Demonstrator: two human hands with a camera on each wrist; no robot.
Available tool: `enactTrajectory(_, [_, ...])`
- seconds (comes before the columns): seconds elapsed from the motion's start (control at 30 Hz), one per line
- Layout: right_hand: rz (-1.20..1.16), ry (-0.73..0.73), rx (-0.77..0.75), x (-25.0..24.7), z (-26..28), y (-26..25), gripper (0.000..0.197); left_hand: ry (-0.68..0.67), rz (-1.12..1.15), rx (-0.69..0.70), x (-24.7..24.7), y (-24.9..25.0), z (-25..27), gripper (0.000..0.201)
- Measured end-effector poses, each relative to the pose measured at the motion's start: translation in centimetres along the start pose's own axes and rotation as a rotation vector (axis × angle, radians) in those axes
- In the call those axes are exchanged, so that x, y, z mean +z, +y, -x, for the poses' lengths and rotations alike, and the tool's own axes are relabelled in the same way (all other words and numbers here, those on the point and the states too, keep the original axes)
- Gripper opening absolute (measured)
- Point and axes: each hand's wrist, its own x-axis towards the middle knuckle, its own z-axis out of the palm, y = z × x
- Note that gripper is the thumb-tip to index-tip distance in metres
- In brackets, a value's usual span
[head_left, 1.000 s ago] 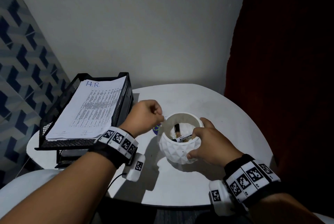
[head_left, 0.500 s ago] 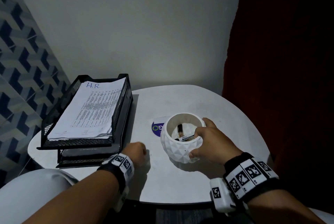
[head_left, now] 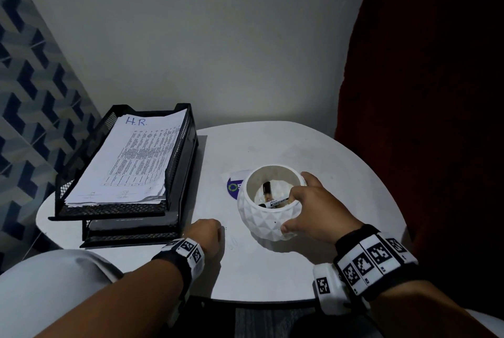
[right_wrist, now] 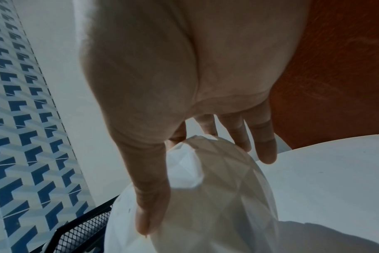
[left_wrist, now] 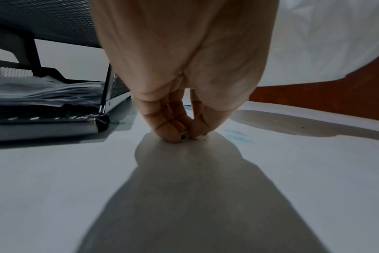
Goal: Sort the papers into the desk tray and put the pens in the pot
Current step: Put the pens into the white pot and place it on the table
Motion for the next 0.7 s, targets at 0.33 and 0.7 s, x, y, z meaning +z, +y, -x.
enactTrajectory(0.33, [0.012, 0.011, 0.007, -0.5, 0.7, -0.2, 0.049, 0.477, 0.891, 0.024, -6.9, 1.9, -1.6, 0.031])
enactTrajectory(0.7, [-0.002, 0.02, -0.007, -0.3, 0.4, -0.2, 0.049, 0.503, 1.033, 0.272, -9.3, 6.0, 0.4, 0.031])
